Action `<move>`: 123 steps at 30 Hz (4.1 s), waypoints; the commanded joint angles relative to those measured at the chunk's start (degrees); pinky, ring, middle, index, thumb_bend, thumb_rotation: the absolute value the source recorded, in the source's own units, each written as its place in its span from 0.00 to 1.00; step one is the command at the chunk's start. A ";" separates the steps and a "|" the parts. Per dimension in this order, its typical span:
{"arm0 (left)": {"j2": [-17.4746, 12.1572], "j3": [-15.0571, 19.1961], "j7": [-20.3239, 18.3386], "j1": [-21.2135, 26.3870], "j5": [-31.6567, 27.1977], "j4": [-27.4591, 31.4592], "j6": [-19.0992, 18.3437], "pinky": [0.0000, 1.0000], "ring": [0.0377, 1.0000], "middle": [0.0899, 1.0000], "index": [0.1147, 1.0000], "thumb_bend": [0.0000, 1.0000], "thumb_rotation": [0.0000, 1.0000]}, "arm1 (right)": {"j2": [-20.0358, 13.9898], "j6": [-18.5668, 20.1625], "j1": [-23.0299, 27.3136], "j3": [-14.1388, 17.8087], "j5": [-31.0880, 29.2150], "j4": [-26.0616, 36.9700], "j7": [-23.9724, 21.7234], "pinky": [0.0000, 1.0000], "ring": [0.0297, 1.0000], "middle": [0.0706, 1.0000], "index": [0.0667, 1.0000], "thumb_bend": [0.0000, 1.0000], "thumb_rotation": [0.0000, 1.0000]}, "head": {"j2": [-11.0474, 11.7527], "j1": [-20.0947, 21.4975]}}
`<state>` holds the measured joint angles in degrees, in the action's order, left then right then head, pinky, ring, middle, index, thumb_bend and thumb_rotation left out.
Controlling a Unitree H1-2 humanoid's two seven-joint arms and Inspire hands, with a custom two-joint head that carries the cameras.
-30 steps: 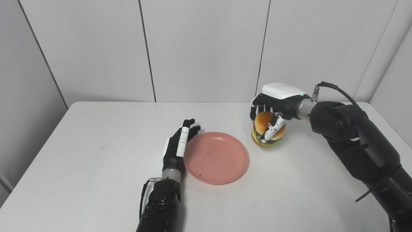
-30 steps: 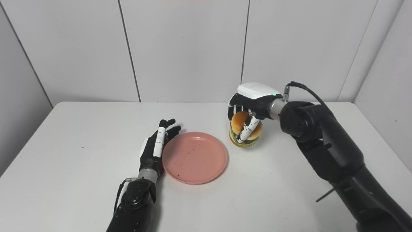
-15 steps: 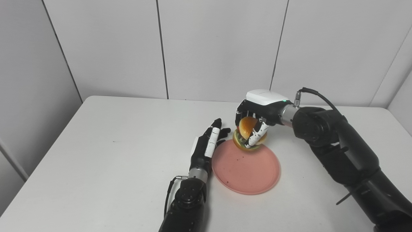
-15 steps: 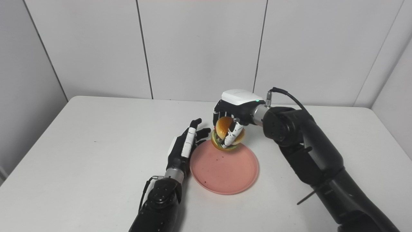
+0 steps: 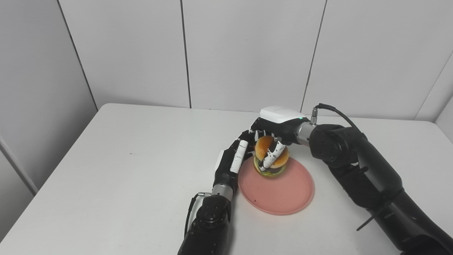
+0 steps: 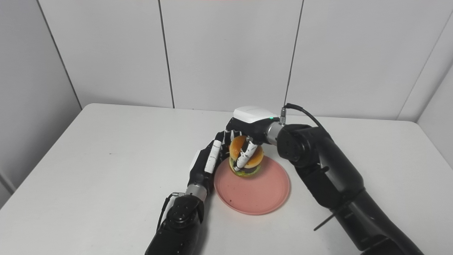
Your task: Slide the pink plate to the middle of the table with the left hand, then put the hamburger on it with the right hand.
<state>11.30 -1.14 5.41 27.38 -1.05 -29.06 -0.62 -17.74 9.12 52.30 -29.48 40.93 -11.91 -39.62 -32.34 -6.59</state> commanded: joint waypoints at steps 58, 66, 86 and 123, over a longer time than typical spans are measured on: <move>-1.49 1.71 -2.42 -3.52 -0.70 4.15 -7.18 0.93 0.84 0.73 0.82 0.89 0.95 | -2.60 8.50 2.27 -3.40 2.08 0.57 -16.20 0.81 0.91 0.91 0.79 1.00 0.33 | -1.88 6.37; -1.77 1.77 -2.75 -3.57 -0.46 3.82 -6.59 0.92 0.84 0.72 0.82 0.89 0.96 | -6.99 11.16 0.45 -1.30 3.64 13.03 -17.26 0.82 0.98 0.98 0.82 1.00 0.40 | -1.63 6.66; -2.09 3.56 -0.49 -3.99 0.58 6.18 -2.71 0.87 0.84 0.79 0.77 0.86 0.95 | 0.38 -0.40 -23.82 31.10 -23.57 21.06 11.94 0.75 0.83 0.83 0.78 0.86 0.51 | -1.24 6.82; -4.72 1.48 6.48 -6.64 8.19 6.40 8.70 0.96 0.99 0.98 0.94 0.83 0.94 | 16.90 -17.62 -33.40 37.87 -46.19 -5.11 37.41 0.92 0.92 0.91 0.88 0.82 0.91 | -2.83 6.12</move>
<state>7.11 0.31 12.27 20.92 7.29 -23.08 7.89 0.08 -7.77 19.90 8.49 -5.51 -17.28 -2.01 -35.07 -0.44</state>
